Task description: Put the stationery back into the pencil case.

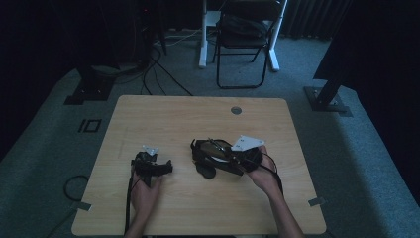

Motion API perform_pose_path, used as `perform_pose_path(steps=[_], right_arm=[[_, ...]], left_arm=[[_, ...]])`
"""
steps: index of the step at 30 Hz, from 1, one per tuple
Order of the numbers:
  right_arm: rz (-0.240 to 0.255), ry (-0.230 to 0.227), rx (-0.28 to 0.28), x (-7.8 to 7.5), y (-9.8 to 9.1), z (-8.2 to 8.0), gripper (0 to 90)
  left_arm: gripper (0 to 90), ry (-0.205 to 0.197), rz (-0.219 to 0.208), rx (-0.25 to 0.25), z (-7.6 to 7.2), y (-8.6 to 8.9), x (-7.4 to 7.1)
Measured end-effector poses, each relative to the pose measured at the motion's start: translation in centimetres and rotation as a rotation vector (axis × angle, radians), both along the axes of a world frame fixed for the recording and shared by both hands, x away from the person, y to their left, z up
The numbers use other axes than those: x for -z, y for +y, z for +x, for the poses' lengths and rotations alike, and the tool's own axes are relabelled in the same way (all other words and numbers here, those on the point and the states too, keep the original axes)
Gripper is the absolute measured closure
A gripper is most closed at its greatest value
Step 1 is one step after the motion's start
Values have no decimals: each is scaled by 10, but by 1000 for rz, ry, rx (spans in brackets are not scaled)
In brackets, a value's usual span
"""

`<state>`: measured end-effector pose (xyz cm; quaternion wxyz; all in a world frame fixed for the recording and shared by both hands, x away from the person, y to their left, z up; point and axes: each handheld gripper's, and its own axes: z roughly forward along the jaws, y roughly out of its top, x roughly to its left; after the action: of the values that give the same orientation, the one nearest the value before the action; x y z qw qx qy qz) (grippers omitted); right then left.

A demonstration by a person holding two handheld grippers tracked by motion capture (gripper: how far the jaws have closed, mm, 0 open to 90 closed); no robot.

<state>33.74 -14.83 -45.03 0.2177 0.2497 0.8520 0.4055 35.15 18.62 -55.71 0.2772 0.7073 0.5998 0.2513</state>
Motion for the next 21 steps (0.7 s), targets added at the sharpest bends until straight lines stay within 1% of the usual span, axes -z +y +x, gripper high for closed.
perform_pose_path(steps=[12, 18, 21], right_arm=[[-25, 9, -8, 4, 4, 12, 797], [-24, 11, -11, 4, 5, 17, 798], [-26, 22, -25, 6, 6, 20, 797]], left_arm=[[15, 0, 0, 0, 0, 0, 0], [15, 1, 0, 0, 0, 0, 0], [15, 1, 0, 0, 0, 0, 0]])
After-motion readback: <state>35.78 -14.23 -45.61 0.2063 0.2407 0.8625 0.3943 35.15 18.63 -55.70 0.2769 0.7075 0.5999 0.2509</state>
